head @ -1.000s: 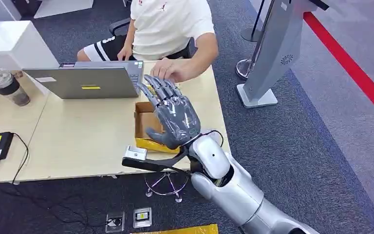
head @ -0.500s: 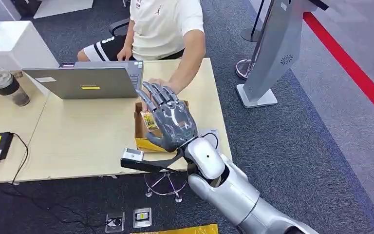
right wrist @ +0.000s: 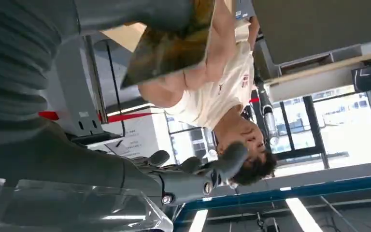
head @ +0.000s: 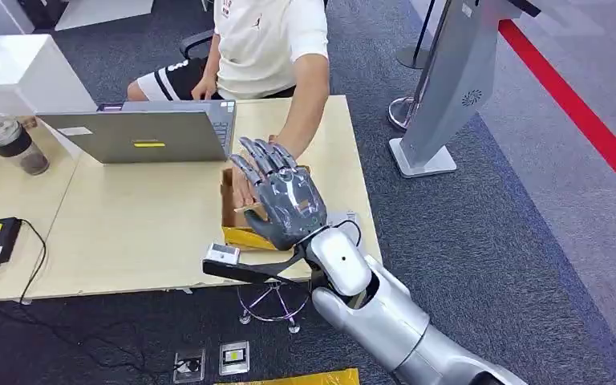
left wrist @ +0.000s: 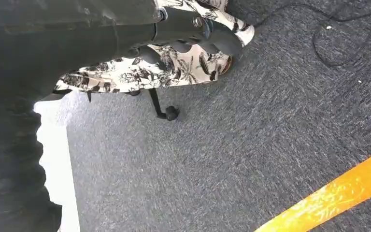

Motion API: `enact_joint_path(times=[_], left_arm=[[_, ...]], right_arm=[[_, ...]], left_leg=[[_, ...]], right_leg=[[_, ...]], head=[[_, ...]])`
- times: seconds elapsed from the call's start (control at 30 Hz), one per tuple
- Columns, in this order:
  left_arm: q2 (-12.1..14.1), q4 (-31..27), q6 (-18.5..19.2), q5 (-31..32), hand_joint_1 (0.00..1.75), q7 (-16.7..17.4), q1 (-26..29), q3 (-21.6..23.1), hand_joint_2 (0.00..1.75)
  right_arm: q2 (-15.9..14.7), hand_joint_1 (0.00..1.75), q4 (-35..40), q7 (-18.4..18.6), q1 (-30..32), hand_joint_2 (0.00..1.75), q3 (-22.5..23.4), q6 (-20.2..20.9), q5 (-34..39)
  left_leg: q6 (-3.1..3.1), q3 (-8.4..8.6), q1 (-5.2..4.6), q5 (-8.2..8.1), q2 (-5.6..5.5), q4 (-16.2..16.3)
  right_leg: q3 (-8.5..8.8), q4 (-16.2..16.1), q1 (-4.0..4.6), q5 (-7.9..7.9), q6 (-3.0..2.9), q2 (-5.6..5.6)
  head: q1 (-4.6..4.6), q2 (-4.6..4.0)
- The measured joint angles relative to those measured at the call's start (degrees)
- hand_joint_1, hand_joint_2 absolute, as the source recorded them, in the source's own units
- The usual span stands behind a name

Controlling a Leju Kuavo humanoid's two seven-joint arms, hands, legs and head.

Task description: Pass the card to the sensor for recognition and then transmit it.

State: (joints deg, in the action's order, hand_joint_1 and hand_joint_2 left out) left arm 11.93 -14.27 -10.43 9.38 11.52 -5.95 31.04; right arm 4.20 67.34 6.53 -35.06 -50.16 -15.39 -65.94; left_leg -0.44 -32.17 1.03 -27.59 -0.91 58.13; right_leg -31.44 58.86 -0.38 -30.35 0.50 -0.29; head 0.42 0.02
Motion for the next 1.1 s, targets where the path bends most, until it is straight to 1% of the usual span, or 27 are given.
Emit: enact_joint_path(times=[0.07, 0.1, 0.17, 0.23, 0.3, 0.4, 0.47, 0.5, 0.7, 0.77, 0.8, 0.83, 0.87, 0.93, 0.97, 1.03, 1.07, 1.1], left_arm=[[0.0, 0.0, 0.1, -0.2, 0.00, 0.0, 0.0, 0.0, 1.75], [0.0, 0.0, 0.1, -0.2, 0.00, 0.1, 0.0, 0.0, 1.75], [0.0, 0.0, 0.1, -0.3, 0.00, 0.5, 0.0, 0.0, 1.75], [0.0, 0.0, 0.1, -0.4, 0.00, 0.6, 0.0, 0.0, 1.75], [0.0, 0.0, 0.2, -0.7, 0.00, 0.7, 0.0, 0.0, 1.75], [0.0, 0.0, 0.2, -0.9, 0.00, 1.3, 0.0, 0.0, 1.75], [-0.1, 0.0, 0.1, -1.1, 0.00, 1.8, 0.0, 0.0, 1.75], [-0.1, 0.0, 0.1, -1.3, 0.00, 1.8, 0.0, 0.0, 1.75], [-0.1, 0.0, 0.1, -1.8, 0.00, 2.5, 0.0, 0.0, 1.75], [-0.1, 0.0, 0.1, -1.9, 0.00, 2.5, 0.0, 0.0, 1.75], [-0.1, 0.0, 0.1, -1.9, 0.00, 2.6, 0.0, 0.0, 1.75], [-0.1, 0.0, 0.0, -1.9, 0.00, 2.7, 0.0, 0.0, 1.75], [-0.1, 0.0, -0.1, -2.0, 0.00, 2.9, 0.0, 0.0, 1.75], [-0.1, 0.0, -0.2, -2.0, 0.00, 3.1, 0.0, 0.0, 1.75], [-0.1, 0.0, -0.3, -2.1, 0.00, 3.4, 0.1, 0.0, 1.75], [-0.1, 0.0, -0.5, -2.2, 0.00, 3.7, 0.1, 0.0, 1.75], [-0.1, 0.0, -0.5, -2.2, 0.00, 3.8, 0.1, 0.0, 1.75], [-0.1, 0.0, -0.6, -2.3, 0.00, 3.9, 0.1, 0.0, 1.75]], right_arm=[[0.0, 1.75, 0.0, 0.0, 0.0, 1.75, -0.1, 0.0, 0.0], [0.0, 1.71, -0.1, 0.0, 0.0, 1.75, -0.2, 0.0, -0.1], [0.0, 1.71, -0.2, 0.0, 0.1, 1.75, -0.2, 0.0, -0.1], [0.0, 1.66, -0.3, 0.0, 0.1, 1.75, -0.2, 0.1, -0.1], [0.1, 1.68, -0.3, 0.0, 0.1, 1.75, -0.3, 0.1, -0.2], [0.2, 1.64, -0.3, -0.2, 0.1, 1.75, -0.4, 0.5, -0.2], [0.3, 1.66, -0.4, -0.5, 0.2, 1.75, -0.6, 0.6, -0.2], [0.4, 1.62, -0.4, -0.5, 0.2, 1.75, -0.7, 0.7, -0.1], [0.3, 1.62, -0.5, 0.0, 0.7, 1.75, -0.7, 0.5, 1.3], [0.2, 1.66, -0.5, 0.0, 0.8, 1.75, -0.7, 0.3, 1.7], [0.1, 1.62, -0.5, 0.1, 0.9, 1.75, -0.7, 0.1, 1.9], [0.0, 1.66, -0.6, 0.3, 0.9, 1.75, -0.6, -0.2, 2.3], [0.0, 1.66, -0.7, 0.7, 1.0, 1.75, -0.5, -0.7, 2.9], [-0.3, 1.68, -1.1, 1.1, 1.3, 1.75, 0.2, -2.6, 4.4], [-0.5, 1.68, -1.4, 1.1, 1.4, 1.75, 0.6, -4.0, 5.4], [-1.0, 1.75, -2.9, 1.0, 1.5, 1.75, 1.9, -6.9, 7.6], [-1.3, 1.73, -3.8, 0.9, 1.6, 1.75, 2.6, -8.4, 8.8], [-1.6, 1.75, -4.7, 0.6, 1.8, 1.75, 3.6, -9.7, 10.0]], left_leg=[[0.00, 0.00, 0.00, 0.00, 0.00, 0.0], [0.00, 0.00, 0.00, 0.00, 0.00, 0.0], [0.00, 0.00, 0.00, 0.00, 0.00, 0.0], [0.00, 0.00, 0.00, 0.00, 0.00, 0.0], [0.00, 0.00, 0.00, 0.00, 0.00, 0.0], [0.00, 0.00, 0.00, 0.00, 0.00, 0.0], [0.00, 0.01, 0.00, 0.00, 0.00, 0.0], [0.00, 0.00, 0.00, 0.00, 0.00, 0.0], [0.00, 0.01, 0.00, 0.00, 0.01, 0.0], [0.00, 0.01, 0.00, 0.00, 0.01, 0.0], [0.00, 0.01, 0.00, 0.00, 0.01, 0.0], [0.00, 0.01, 0.00, 0.00, 0.01, 0.0], [0.00, 0.02, 0.00, 0.00, 0.01, 0.0], [0.00, 0.01, 0.00, 0.00, 0.01, 0.0], [0.00, 0.01, 0.00, 0.00, 0.01, 0.0], [0.00, 0.01, 0.00, 0.00, 0.02, 0.0], [0.00, 0.01, 0.00, 0.00, 0.02, 0.0], [0.00, 0.01, -0.01, 0.00, 0.02, 0.0]], right_leg=[[0.00, 0.0, 0.00, 0.00, 0.00, 0.00], [0.00, 0.0, 0.00, 0.00, 0.00, 0.00], [0.00, 0.0, 0.00, 0.00, 0.00, 0.00], [0.00, 0.0, 0.00, 0.00, 0.00, 0.00], [0.00, 0.0, 0.00, 0.00, 0.00, 0.00], [0.00, 0.0, 0.00, 0.00, 0.00, 0.01], [0.00, 0.0, 0.00, 0.00, 0.00, 0.01], [0.00, 0.0, 0.00, 0.00, 0.00, 0.01], [-0.01, 0.0, 0.00, 0.00, 0.00, 0.01], [-0.01, 0.0, 0.00, 0.00, 0.00, 0.01], [-0.01, 0.0, 0.00, 0.00, 0.00, 0.02], [-0.02, 0.0, 0.00, 0.00, 0.00, 0.02], [-0.02, 0.0, 0.00, 0.00, 0.00, 0.02], [-0.03, 0.0, 0.00, 0.00, 0.00, 0.01], [-0.03, 0.0, 0.00, 0.00, 0.00, 0.02], [-0.03, 0.0, -0.01, 0.01, -0.01, 0.03], [-0.03, 0.0, -0.01, 0.01, 0.00, 0.03], [-0.03, 0.0, -0.01, 0.02, 0.00, 0.02]], head=[[0.00, 0.00], [0.00, 0.00], [0.00, 0.00], [0.00, 0.00], [0.00, 0.00], [0.00, 0.00], [0.00, 0.00], [0.00, 0.00], [0.00, 0.00], [0.00, 0.00], [0.00, 0.00], [0.00, 0.00], [0.00, 0.00], [0.00, 0.00], [0.00, 0.00], [0.00, 0.00], [0.00, 0.00], [0.02, 0.00]])
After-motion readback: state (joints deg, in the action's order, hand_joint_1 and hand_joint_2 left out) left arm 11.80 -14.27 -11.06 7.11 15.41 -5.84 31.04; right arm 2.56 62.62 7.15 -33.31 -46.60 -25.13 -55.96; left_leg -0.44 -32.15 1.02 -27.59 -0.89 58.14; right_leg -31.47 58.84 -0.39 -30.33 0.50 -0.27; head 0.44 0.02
